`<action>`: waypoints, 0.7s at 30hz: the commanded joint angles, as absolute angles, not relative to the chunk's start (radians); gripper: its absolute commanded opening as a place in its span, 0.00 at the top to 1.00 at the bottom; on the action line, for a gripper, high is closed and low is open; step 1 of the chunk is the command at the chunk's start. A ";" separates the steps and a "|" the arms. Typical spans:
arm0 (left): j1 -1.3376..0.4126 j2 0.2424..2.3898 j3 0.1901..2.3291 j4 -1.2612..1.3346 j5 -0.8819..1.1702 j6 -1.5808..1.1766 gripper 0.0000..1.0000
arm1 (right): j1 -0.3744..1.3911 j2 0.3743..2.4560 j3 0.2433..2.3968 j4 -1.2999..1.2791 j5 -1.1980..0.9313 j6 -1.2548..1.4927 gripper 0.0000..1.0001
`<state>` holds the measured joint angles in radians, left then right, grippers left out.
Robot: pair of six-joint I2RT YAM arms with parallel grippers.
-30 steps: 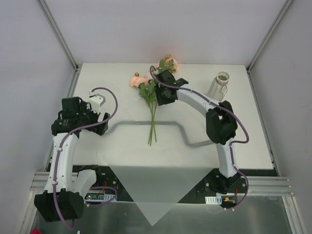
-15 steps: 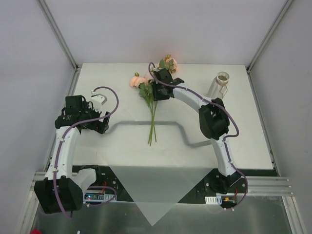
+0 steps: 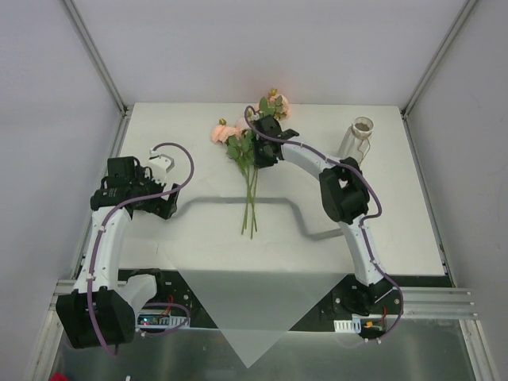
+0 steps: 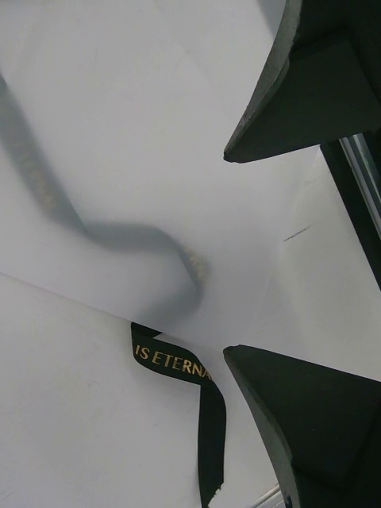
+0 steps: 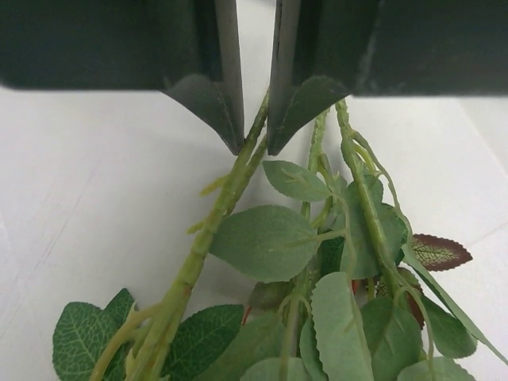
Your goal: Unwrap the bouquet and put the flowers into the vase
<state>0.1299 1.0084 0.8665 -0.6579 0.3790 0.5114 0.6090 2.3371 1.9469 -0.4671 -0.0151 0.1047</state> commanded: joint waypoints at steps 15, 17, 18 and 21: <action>0.123 0.980 0.842 -0.637 0.368 0.520 0.01 | 0.607 2.071 1.750 -0.362 -0.006 0.095 0.99; 0.123 0.980 0.842 -0.637 0.367 0.522 0.01 | 0.607 2.028 1.727 -0.331 -0.008 0.089 0.99; 0.121 0.980 0.842 -0.637 0.367 0.522 0.01 | 0.609 2.011 1.708 -0.322 -0.008 0.083 0.99; 0.123 0.980 0.847 -0.637 0.364 0.522 0.01 | 0.607 1.925 1.666 -0.262 -0.006 0.039 0.99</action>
<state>0.1299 0.9966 0.8513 -0.6476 0.3779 0.5129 0.6056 2.0846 1.7000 -0.3714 -0.0120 0.0895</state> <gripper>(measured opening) 0.992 0.061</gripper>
